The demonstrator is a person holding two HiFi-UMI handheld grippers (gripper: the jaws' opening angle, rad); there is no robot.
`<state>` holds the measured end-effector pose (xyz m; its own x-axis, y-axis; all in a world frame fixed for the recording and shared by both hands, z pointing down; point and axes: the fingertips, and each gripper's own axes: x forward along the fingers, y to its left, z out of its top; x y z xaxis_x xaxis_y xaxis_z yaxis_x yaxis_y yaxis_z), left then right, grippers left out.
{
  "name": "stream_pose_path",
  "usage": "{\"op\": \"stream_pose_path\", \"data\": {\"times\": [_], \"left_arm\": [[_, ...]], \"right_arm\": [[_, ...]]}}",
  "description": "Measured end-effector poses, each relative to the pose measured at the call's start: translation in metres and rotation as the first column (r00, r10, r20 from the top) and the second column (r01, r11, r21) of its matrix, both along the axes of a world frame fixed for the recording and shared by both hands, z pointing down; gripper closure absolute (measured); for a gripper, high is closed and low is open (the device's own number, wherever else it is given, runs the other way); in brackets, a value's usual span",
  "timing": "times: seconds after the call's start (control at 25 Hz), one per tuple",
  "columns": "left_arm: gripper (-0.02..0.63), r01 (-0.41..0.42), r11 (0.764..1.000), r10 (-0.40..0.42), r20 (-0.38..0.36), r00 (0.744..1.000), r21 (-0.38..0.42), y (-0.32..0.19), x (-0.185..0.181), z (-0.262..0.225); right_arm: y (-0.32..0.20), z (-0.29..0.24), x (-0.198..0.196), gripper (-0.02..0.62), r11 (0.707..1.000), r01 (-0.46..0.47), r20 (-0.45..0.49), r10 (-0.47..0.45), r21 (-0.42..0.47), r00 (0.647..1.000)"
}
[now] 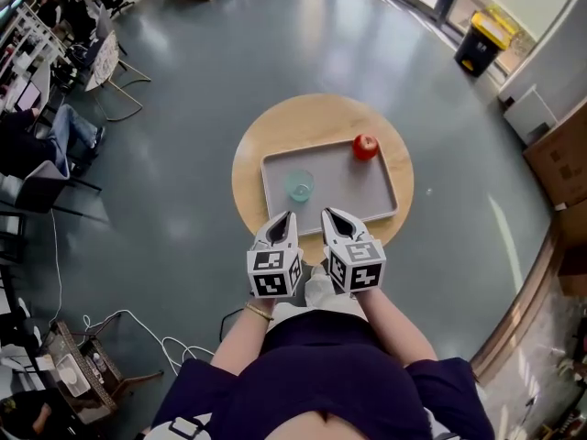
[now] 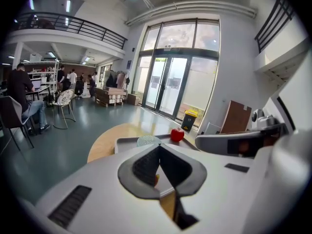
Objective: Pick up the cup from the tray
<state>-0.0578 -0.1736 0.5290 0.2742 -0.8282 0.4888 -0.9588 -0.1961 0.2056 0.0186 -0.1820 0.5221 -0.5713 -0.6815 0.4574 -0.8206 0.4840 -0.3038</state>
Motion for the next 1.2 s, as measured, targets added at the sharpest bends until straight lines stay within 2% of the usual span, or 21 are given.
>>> {"op": "stream_pose_path", "data": {"times": [0.32,0.72,1.2], "left_arm": [[0.598,0.017,1.000,-0.017,0.005,1.000,-0.005,-0.024,0.005,0.003],[0.598,-0.049,0.999,0.049,0.014,0.999,-0.009,-0.040,-0.005,0.002],[0.597,-0.114,0.993,0.115,0.022,0.993,-0.045,-0.047,-0.004,0.025]], "right_arm": [[-0.026,0.002,0.003,0.586,1.000,0.021,-0.007,-0.021,-0.011,1.000],[-0.038,0.003,-0.009,0.586,0.999,-0.016,-0.014,0.016,-0.039,1.000],[-0.048,0.018,-0.009,0.586,0.995,-0.061,-0.023,0.059,-0.081,0.998]]}}
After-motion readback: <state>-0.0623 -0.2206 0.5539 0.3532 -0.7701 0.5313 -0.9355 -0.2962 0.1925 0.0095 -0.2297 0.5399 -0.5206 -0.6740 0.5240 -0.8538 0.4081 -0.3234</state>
